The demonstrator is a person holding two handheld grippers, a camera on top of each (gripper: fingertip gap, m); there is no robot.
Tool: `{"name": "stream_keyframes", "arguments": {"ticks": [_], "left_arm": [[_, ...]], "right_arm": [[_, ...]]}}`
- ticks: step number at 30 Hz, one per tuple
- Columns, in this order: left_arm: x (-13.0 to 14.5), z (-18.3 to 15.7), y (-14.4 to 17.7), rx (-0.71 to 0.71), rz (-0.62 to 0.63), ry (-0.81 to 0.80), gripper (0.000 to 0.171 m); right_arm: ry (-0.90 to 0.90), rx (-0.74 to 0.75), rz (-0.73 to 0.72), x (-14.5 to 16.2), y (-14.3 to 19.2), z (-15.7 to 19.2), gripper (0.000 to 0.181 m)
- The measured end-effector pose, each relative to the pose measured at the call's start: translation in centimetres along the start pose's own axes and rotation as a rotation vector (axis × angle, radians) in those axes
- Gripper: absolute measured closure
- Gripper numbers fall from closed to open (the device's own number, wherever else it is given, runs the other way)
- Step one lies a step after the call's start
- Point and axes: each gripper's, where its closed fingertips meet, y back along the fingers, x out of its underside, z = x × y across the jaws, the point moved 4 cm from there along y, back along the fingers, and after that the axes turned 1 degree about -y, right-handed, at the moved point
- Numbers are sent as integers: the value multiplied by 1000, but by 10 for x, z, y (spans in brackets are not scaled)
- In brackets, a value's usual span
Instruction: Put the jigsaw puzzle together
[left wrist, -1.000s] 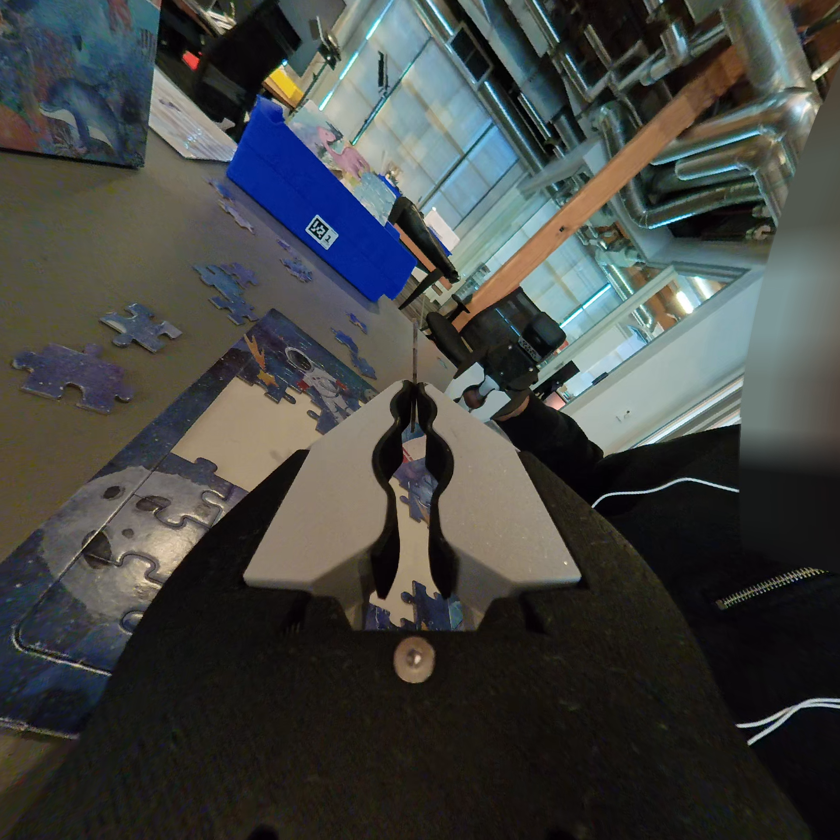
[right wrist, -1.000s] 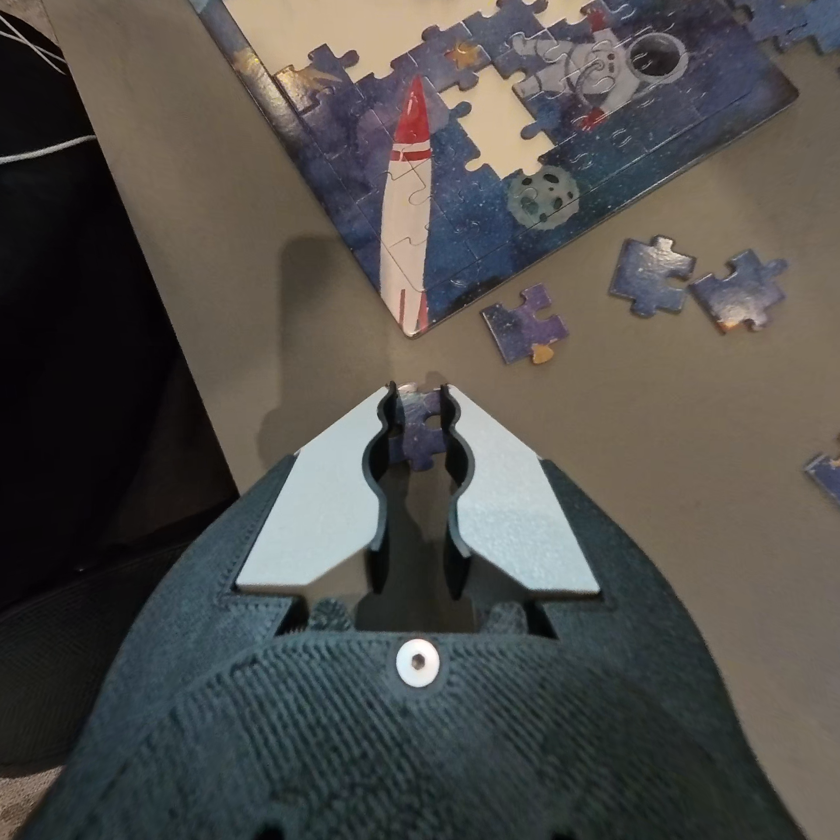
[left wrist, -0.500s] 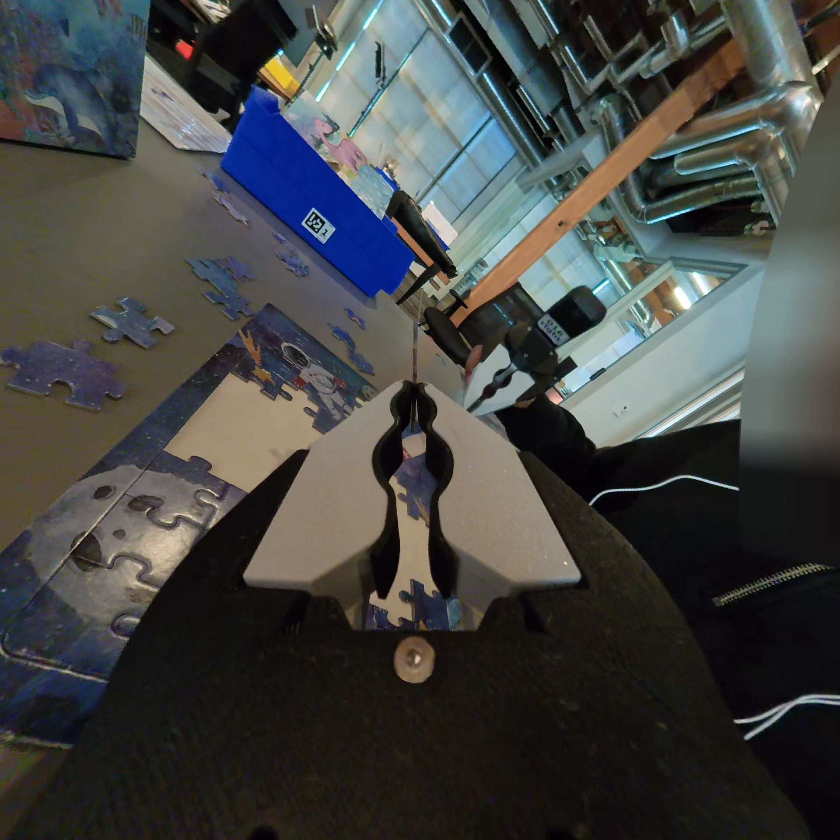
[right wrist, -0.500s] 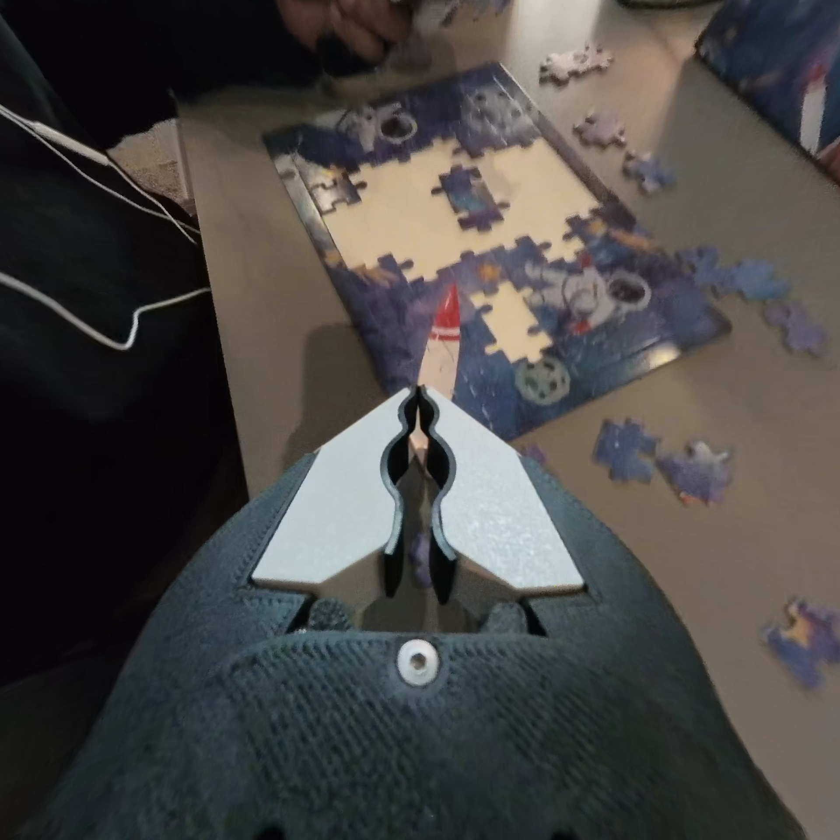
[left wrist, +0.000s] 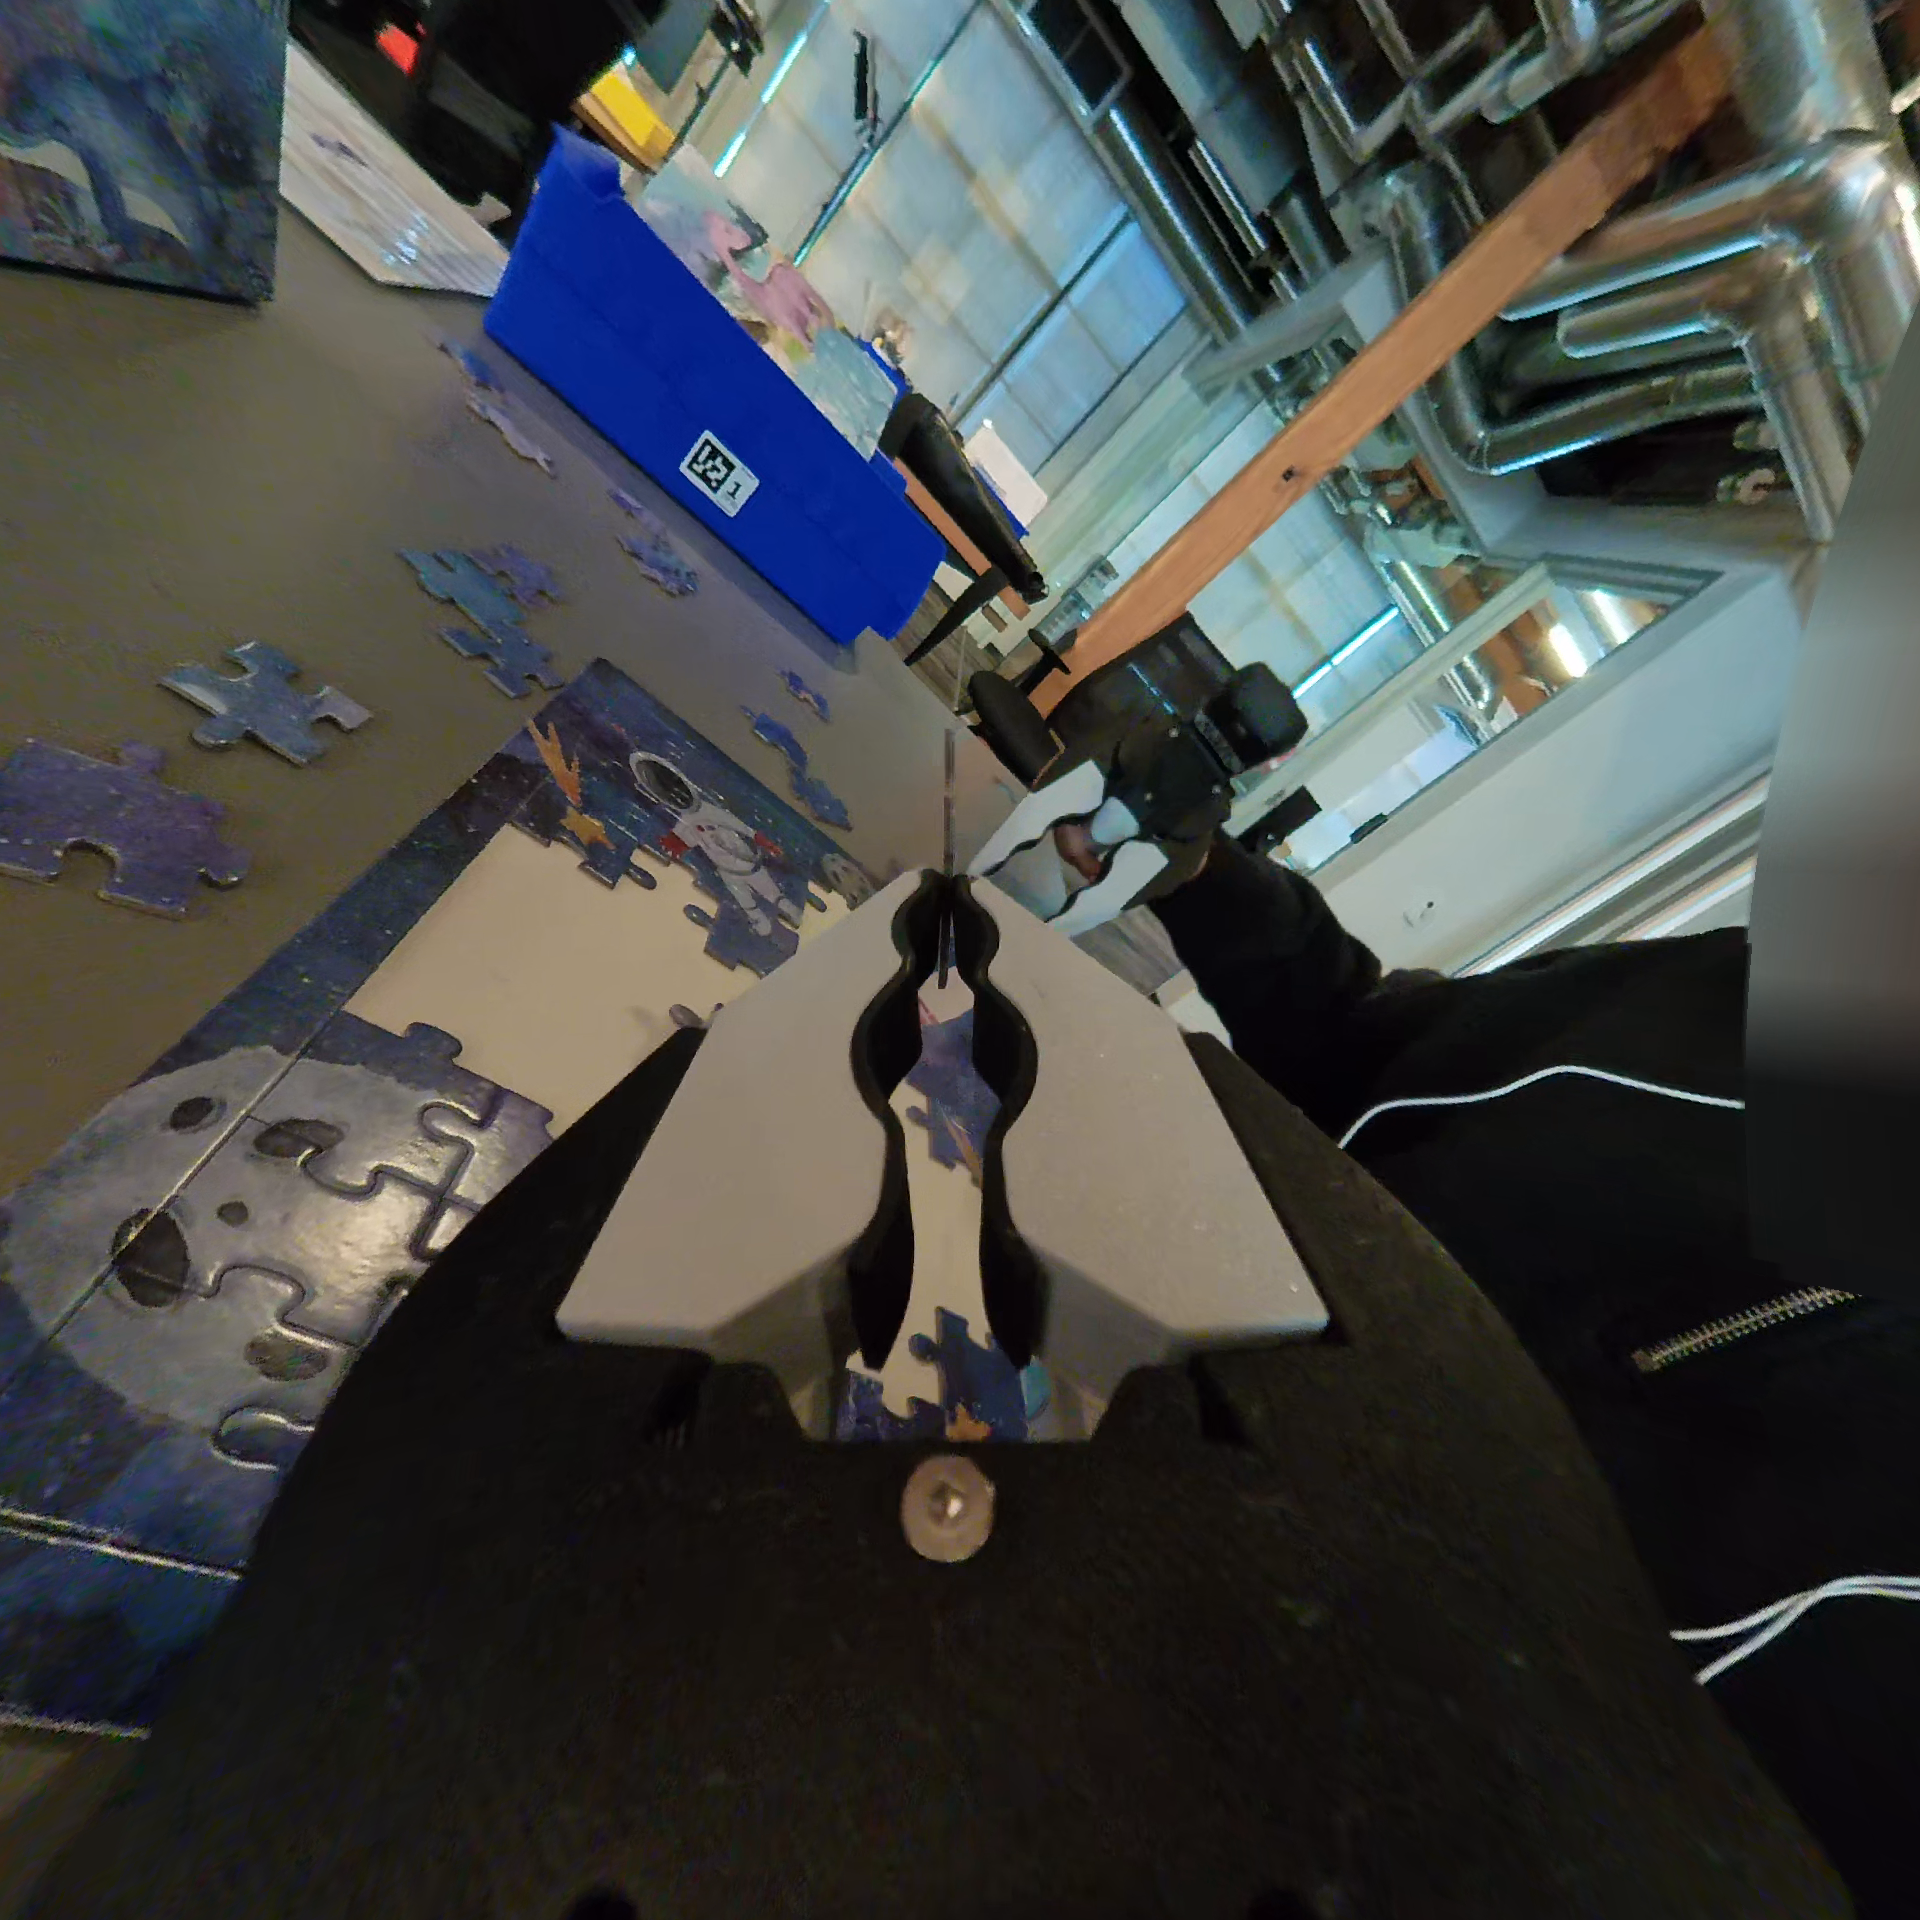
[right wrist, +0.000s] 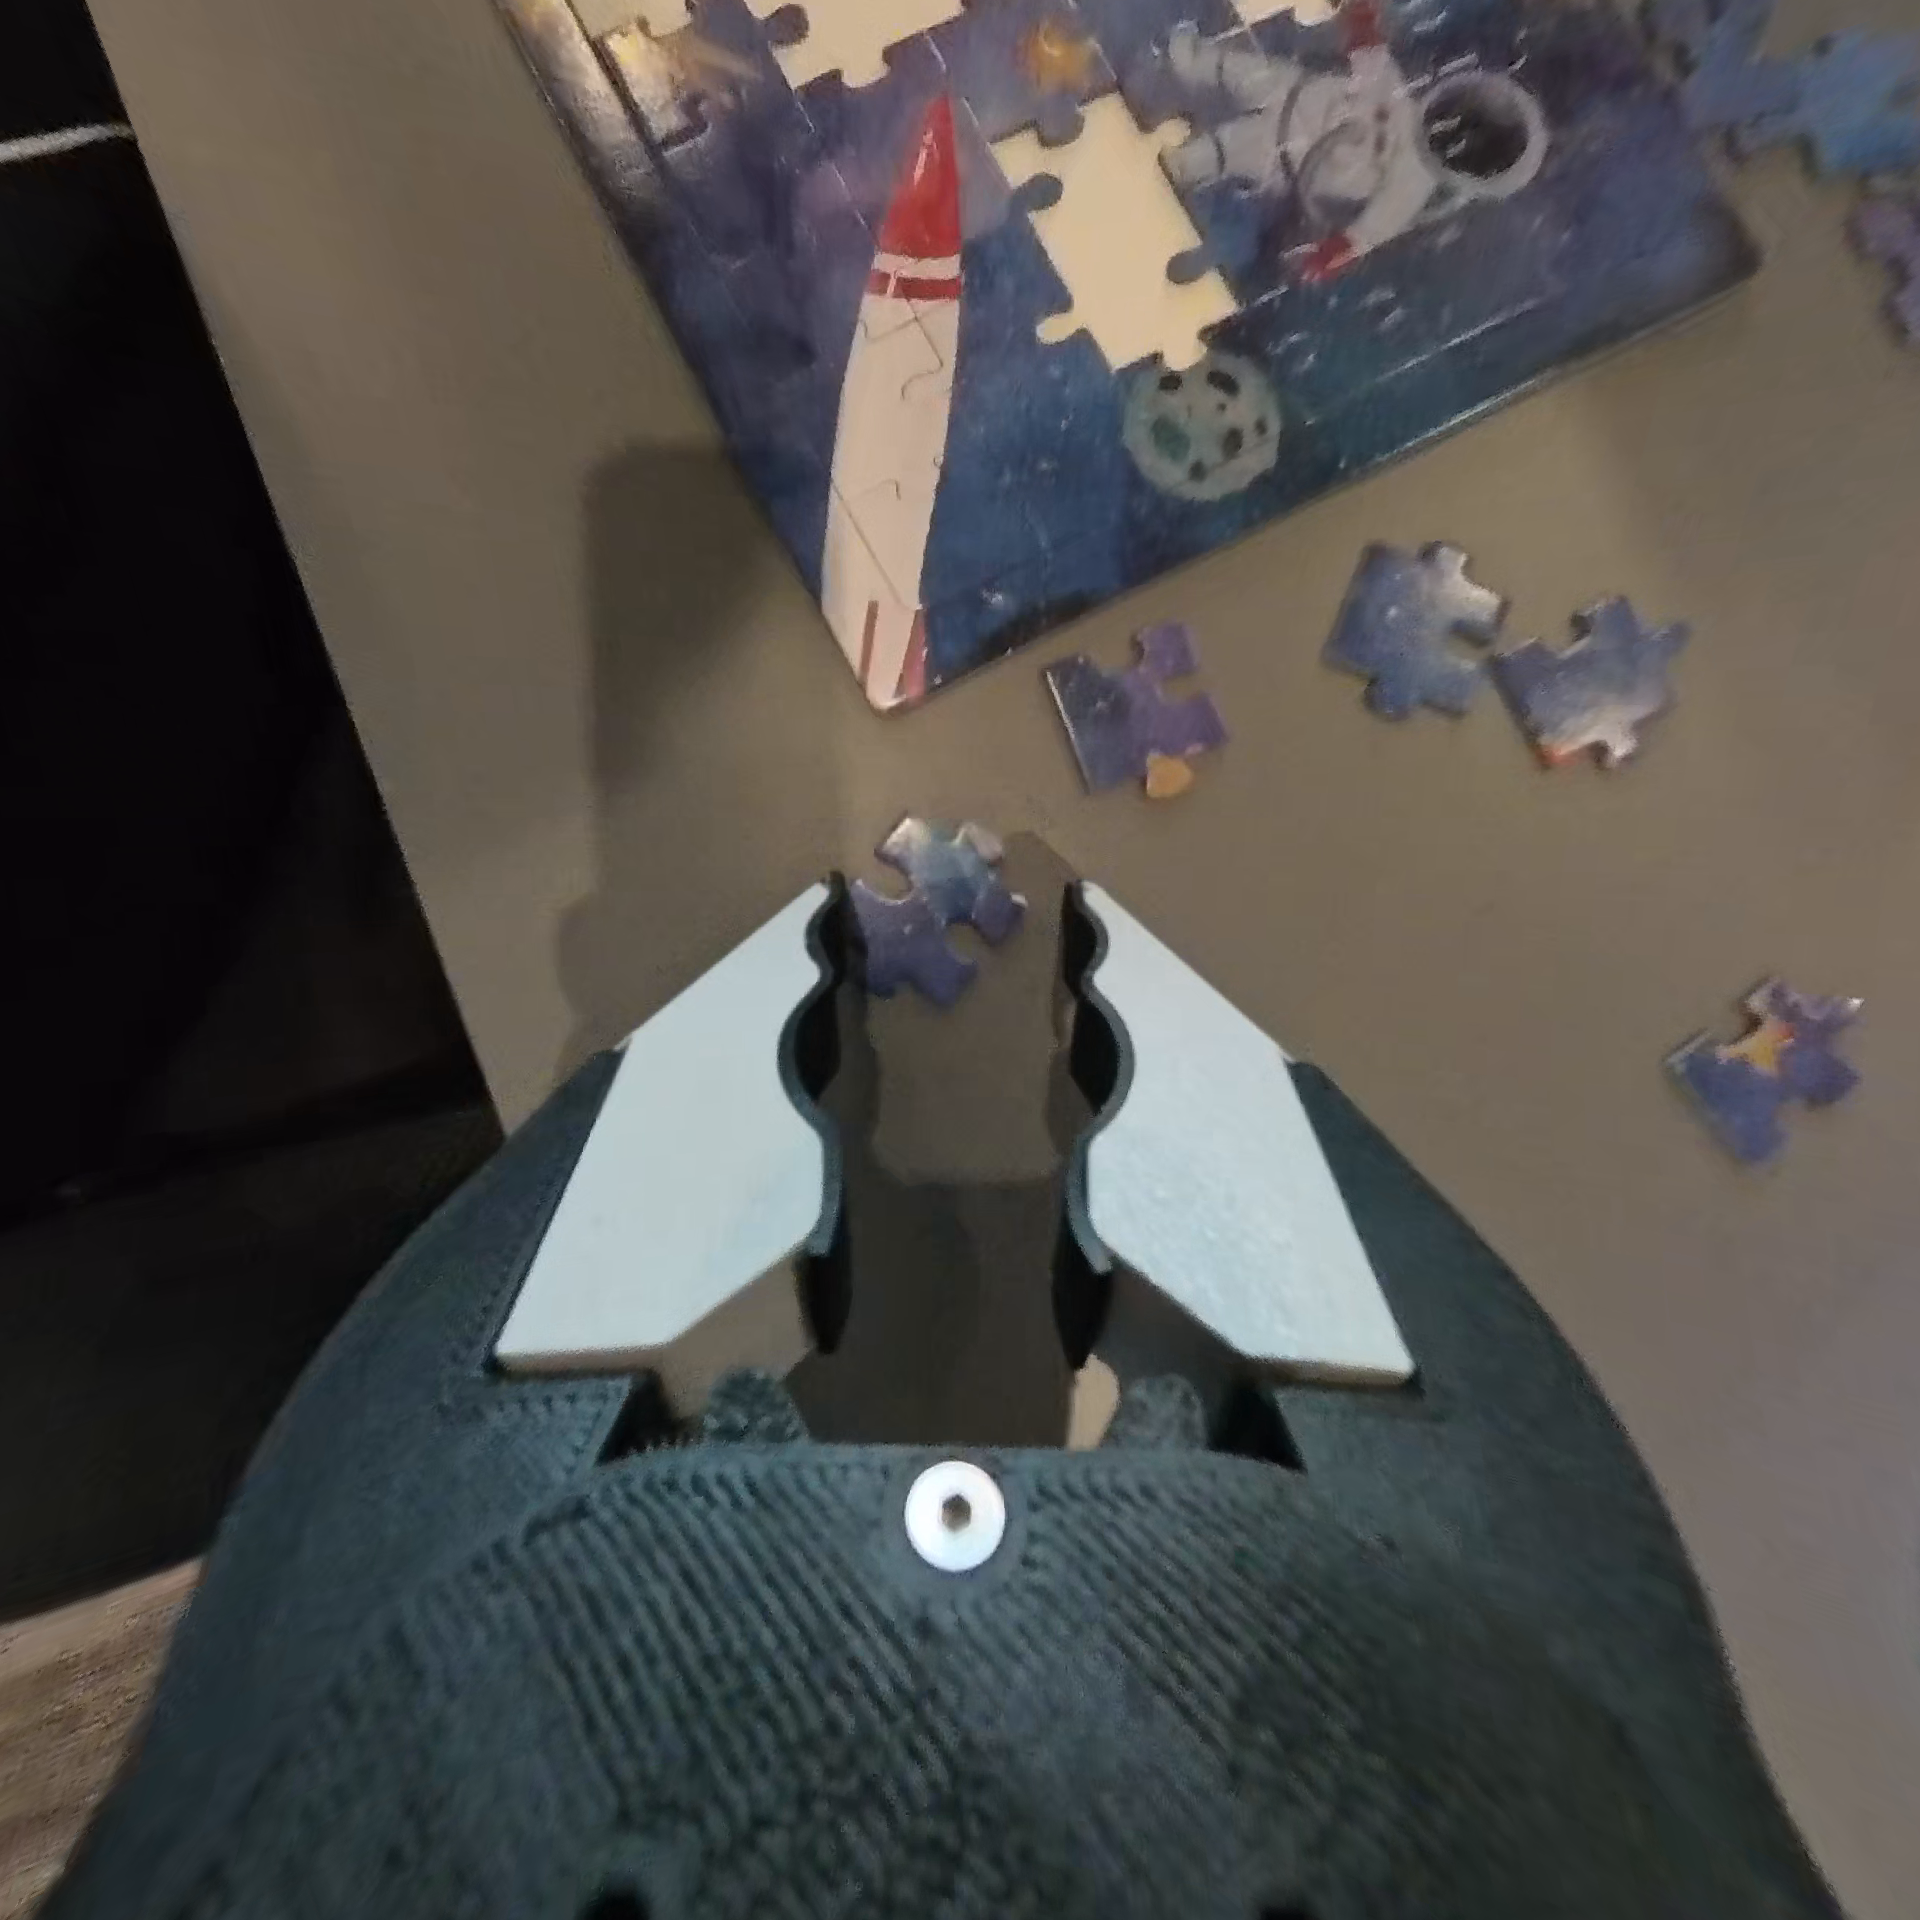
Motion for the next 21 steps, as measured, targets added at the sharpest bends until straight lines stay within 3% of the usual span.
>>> {"name": "stream_keyframes", "arguments": {"ticks": [7,9,11,15,21], "left_arm": [[-2,2,3,-17,-15,-4,171],[-2,3,3,-15,-15,1,171],[-1,2,2,-13,-9,3,171],[0,1,1,-10,-1,-1,171],[-1,0,1,-8,-7,-6,171]], "right_arm": [[-192,-41,3,9,4,1,138],[-275,33,-7,8,2,-2,148],[-339,106,-32,3,3,-3,139],[-455,280,-150,-11,18,-8,142],[-567,376,-118,-8,2,9,132]]}}
